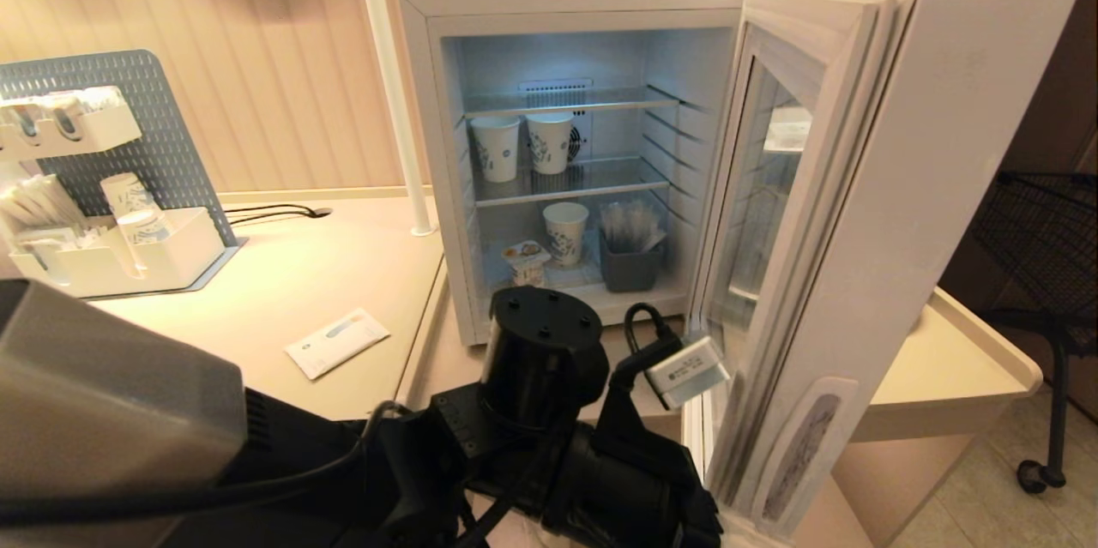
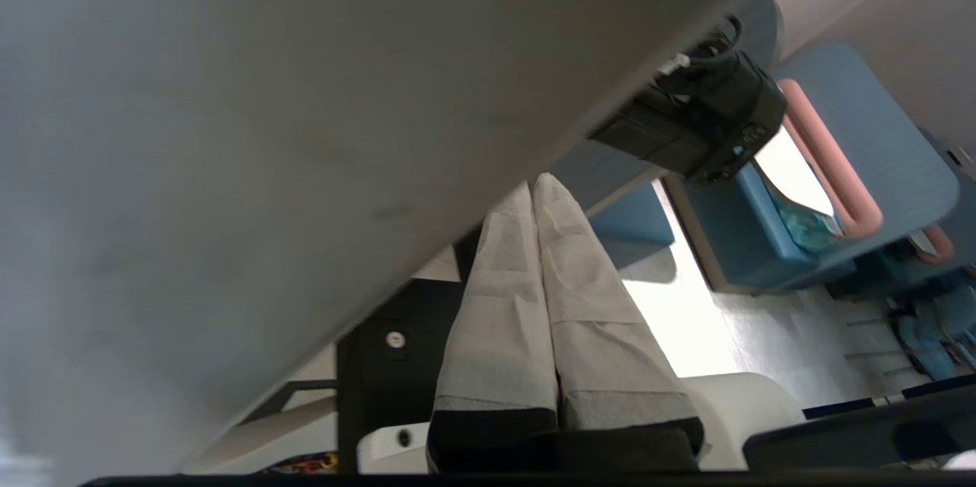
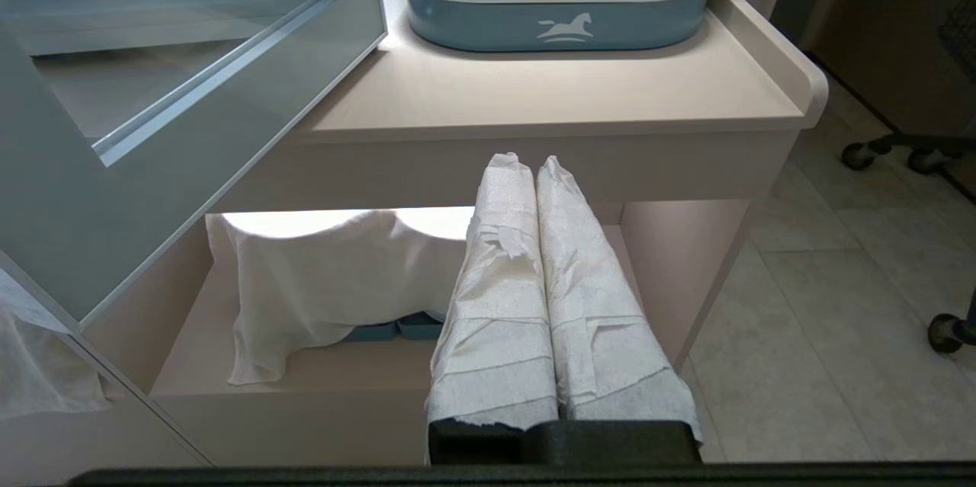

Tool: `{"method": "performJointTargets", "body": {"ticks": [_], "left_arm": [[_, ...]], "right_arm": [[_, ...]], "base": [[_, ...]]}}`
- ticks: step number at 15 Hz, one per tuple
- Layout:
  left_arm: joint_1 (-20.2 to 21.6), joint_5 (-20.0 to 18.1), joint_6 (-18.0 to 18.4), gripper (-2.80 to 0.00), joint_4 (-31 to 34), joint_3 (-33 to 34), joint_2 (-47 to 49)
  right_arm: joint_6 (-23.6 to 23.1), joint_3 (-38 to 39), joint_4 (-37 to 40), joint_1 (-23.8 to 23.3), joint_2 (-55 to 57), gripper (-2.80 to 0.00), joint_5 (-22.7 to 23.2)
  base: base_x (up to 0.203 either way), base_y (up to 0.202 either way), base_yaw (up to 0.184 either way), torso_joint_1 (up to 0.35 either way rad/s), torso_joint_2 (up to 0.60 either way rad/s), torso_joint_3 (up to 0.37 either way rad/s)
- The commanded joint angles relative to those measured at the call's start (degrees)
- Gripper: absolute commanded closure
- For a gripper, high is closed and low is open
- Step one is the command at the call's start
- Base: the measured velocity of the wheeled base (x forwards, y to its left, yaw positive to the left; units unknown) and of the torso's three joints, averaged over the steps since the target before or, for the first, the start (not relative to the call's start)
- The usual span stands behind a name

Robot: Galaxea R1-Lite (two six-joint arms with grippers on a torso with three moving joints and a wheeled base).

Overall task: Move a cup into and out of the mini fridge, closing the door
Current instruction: Open the freezer door

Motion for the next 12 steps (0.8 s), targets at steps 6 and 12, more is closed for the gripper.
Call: {"method": "performJointTargets", "body": {"ticks": [6, 12], "left_arm": [[-1.88, 0.39, -0.04, 0.0, -0.24, 1.1, 0.02], [9.51, 6.06, 2.96, 0.0, -0.93, 9.02, -6.08]], "right_arm": [[0.08, -0.01, -0.06, 0.0, 0.09, 0.0, 0.02], [0.08, -0.01, -0.06, 0.0, 0.09, 0.0, 0.02]], "base": [[0.0, 0.0, 0.0, 0.0, 0.0, 0.0], [0.0, 0.0, 0.0, 0.0, 0.0, 0.0]]}}
